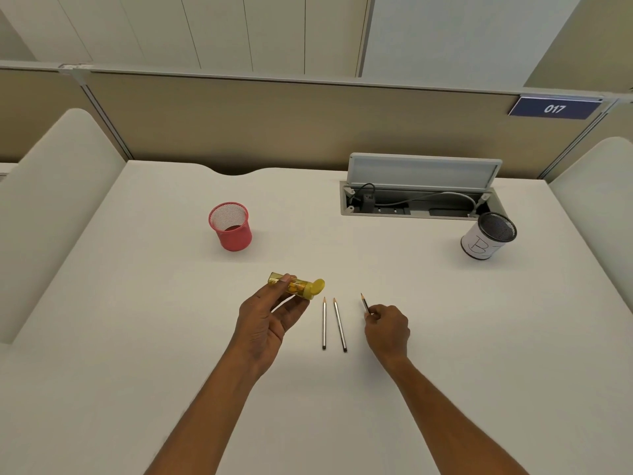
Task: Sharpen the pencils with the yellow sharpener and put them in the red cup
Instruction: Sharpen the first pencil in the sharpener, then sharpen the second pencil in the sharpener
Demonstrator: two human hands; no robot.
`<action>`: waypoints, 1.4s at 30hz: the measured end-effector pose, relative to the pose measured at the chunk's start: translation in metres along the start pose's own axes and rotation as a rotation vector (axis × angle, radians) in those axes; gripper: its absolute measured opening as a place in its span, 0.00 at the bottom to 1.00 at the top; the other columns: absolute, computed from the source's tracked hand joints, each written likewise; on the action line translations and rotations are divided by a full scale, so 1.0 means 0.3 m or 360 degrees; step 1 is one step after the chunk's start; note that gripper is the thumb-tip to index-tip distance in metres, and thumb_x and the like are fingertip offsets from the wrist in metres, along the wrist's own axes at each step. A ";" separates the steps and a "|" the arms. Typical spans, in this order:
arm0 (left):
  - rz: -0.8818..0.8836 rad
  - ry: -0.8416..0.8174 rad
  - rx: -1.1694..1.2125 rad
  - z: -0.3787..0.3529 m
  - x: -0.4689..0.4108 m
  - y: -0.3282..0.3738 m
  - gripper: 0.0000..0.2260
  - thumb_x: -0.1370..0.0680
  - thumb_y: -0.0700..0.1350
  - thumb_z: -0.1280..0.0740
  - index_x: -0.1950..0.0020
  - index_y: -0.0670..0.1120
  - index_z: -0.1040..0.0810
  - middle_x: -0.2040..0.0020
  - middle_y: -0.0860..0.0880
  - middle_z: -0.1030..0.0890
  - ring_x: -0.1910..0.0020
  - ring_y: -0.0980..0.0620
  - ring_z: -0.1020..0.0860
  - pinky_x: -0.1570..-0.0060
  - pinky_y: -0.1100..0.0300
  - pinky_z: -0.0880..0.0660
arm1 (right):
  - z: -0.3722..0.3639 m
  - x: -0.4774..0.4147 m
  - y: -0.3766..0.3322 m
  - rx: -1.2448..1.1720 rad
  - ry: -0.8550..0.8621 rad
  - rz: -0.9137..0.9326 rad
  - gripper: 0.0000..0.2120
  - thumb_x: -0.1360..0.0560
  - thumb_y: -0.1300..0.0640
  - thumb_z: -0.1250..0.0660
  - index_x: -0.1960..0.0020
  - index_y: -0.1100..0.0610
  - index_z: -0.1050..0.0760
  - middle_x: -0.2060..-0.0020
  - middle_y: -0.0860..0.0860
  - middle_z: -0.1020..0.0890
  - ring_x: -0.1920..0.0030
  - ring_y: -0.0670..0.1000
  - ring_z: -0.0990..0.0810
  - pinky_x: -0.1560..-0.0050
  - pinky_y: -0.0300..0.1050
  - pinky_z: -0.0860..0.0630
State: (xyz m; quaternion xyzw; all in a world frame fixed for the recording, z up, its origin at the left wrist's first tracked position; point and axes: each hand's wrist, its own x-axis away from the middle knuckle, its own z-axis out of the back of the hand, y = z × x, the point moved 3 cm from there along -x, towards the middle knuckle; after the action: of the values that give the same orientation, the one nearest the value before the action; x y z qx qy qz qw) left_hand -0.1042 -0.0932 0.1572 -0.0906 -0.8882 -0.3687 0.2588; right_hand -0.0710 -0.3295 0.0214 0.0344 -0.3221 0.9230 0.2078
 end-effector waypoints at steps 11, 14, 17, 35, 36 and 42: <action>0.0023 0.0026 0.0021 -0.001 -0.010 -0.012 0.07 0.21 0.39 0.30 0.45 0.37 0.17 0.36 0.33 0.19 0.41 0.37 0.16 0.46 0.50 0.16 | -0.054 0.026 0.003 0.0001 0.0106 0.0077 0.05 0.23 0.63 0.33 0.57 0.58 0.22 0.62 0.50 0.25 0.61 0.57 0.24 0.54 0.49 0.34; 0.0019 0.0027 0.0019 0.004 -0.013 -0.012 0.08 0.20 0.39 0.30 0.44 0.37 0.18 0.36 0.32 0.19 0.40 0.36 0.17 0.44 0.49 0.17 | -0.058 0.027 0.007 -0.0056 0.0120 0.0046 0.04 0.22 0.62 0.33 0.56 0.58 0.22 0.60 0.50 0.24 0.61 0.55 0.27 0.53 0.48 0.37; 0.0018 0.0036 0.0044 0.012 -0.014 -0.008 0.08 0.20 0.39 0.30 0.43 0.36 0.18 0.38 0.33 0.18 0.41 0.36 0.16 0.44 0.49 0.17 | -0.058 0.029 0.008 -0.0070 0.0118 0.0030 0.04 0.21 0.61 0.33 0.54 0.58 0.21 0.59 0.51 0.23 0.59 0.56 0.25 0.52 0.47 0.39; -0.0003 0.0057 0.0089 0.004 -0.018 0.006 0.07 0.20 0.39 0.32 0.45 0.37 0.18 0.44 0.36 0.15 0.45 0.39 0.14 0.46 0.49 0.17 | -0.043 0.036 -0.120 -0.0170 -0.0033 0.0379 0.07 0.25 0.58 0.26 0.48 0.59 0.18 0.56 0.53 0.19 0.60 0.48 0.23 0.54 0.40 0.30; -0.0002 0.0060 0.0097 0.006 -0.018 0.005 0.07 0.19 0.39 0.32 0.45 0.37 0.18 0.44 0.36 0.15 0.45 0.39 0.14 0.46 0.49 0.16 | -0.055 0.046 -0.116 -0.0141 -0.0069 0.0354 0.08 0.24 0.57 0.26 0.48 0.59 0.18 0.55 0.53 0.19 0.59 0.48 0.24 0.54 0.40 0.31; -0.0006 0.0072 0.0114 0.016 -0.011 0.012 0.07 0.20 0.39 0.32 0.44 0.36 0.18 0.44 0.36 0.15 0.45 0.39 0.14 0.46 0.49 0.16 | -0.100 0.074 -0.108 -0.0029 -0.0109 0.0197 0.08 0.24 0.54 0.28 0.55 0.60 0.19 0.59 0.53 0.17 0.56 0.54 0.19 0.57 0.44 0.29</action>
State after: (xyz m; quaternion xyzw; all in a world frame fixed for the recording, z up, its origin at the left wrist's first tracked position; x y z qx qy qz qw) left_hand -0.1020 -0.0873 0.1549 -0.0713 -0.8949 -0.3392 0.2812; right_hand -0.0761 -0.2803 0.0210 0.0440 -0.3390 0.9293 0.1396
